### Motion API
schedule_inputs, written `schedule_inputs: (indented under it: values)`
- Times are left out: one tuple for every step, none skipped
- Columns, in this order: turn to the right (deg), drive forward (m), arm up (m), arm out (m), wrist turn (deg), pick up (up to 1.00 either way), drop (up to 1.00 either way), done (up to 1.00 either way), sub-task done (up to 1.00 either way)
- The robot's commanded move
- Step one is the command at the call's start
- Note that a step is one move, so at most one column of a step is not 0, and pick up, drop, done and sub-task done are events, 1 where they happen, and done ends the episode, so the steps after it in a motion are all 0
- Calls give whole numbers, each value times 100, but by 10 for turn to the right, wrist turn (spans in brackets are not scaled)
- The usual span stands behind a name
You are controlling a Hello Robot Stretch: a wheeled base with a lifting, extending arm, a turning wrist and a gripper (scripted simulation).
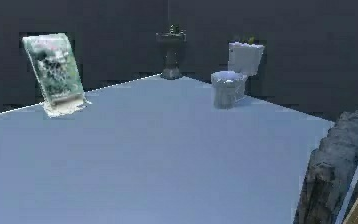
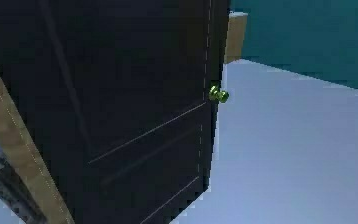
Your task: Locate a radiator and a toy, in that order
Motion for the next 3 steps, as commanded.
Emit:
schedule_inputs:
  values:
    - [-450, 0, 0, 0, 0, 0, 0, 0, 0]
    - [-420, 0, 0, 0, 0, 0, 0, 0, 0]
    - [0, 100, 0, 0, 0, 0, 0, 0, 0]
